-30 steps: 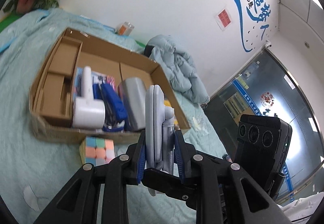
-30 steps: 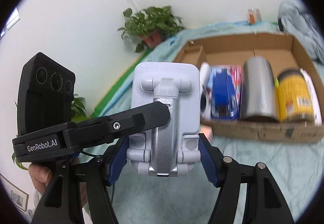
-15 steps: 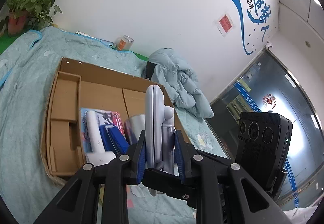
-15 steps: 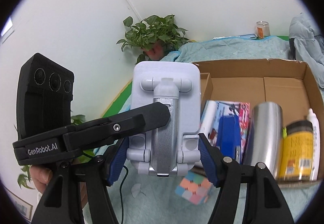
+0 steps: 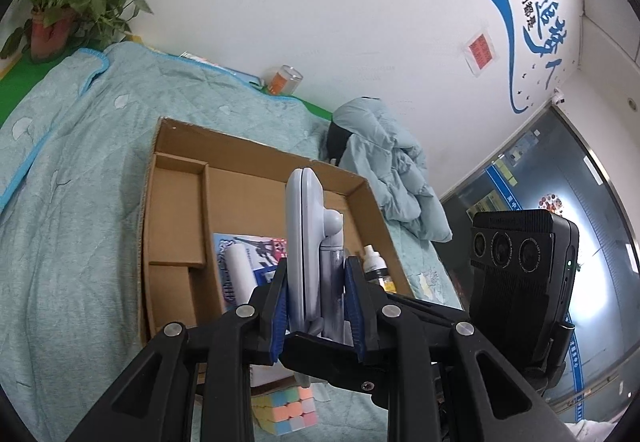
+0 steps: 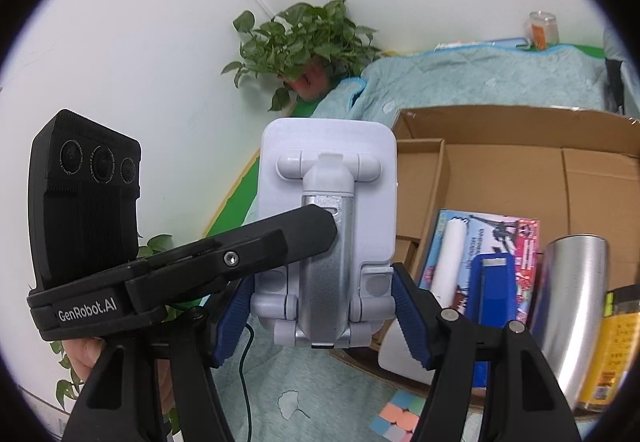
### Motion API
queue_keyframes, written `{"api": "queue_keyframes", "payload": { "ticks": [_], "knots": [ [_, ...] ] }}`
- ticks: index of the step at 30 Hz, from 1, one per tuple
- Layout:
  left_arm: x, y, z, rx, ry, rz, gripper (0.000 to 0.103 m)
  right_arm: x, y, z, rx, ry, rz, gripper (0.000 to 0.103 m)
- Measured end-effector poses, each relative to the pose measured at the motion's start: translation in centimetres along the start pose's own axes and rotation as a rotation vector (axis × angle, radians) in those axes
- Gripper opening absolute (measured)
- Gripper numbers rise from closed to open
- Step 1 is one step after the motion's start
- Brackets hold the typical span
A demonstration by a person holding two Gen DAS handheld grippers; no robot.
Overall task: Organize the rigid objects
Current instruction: 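Lift the phone stand and carry it over the box, then lower the phone stand into the box and open the right tool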
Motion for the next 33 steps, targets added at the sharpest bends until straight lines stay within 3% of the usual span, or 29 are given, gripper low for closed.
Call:
{"api": "queue_keyframes", "payload": {
  "ticks": [12,25,30,33],
  "knots": [
    [4.5,-0.6,-5.4,-0.077,0.006,-0.08,0.023,4.6,0.1,2.2,0.06,-0.006,-0.1,0.065],
    [16.0,0.4,-4.0,-0.127,-0.091,-0.214,0.023,4.1,1.6,10.8,0.141,-0.115,-0.182,0.065],
    [19.3,-1.5,-3.9,-0.192,-0.151,-0.286,0.023,3.6,0.4,12.7,0.156,-0.179,-0.243,0.066],
    [20.4,-3.2,-3.9,-0.243,-0.151,-0.323,0.025,3.1,-1.3,13.2,0.171,-0.205,-0.297,0.066]
  ]
}}
Point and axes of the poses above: each gripper's, at about its wrist camera, not at the fingertips, and x roughly the way its jaws point, z to its right, y to its top, the point moved 5 cm from there along x, roughly the way its jaws point, and after that the axes turned 1 degree about z, right-handed, at the moved point
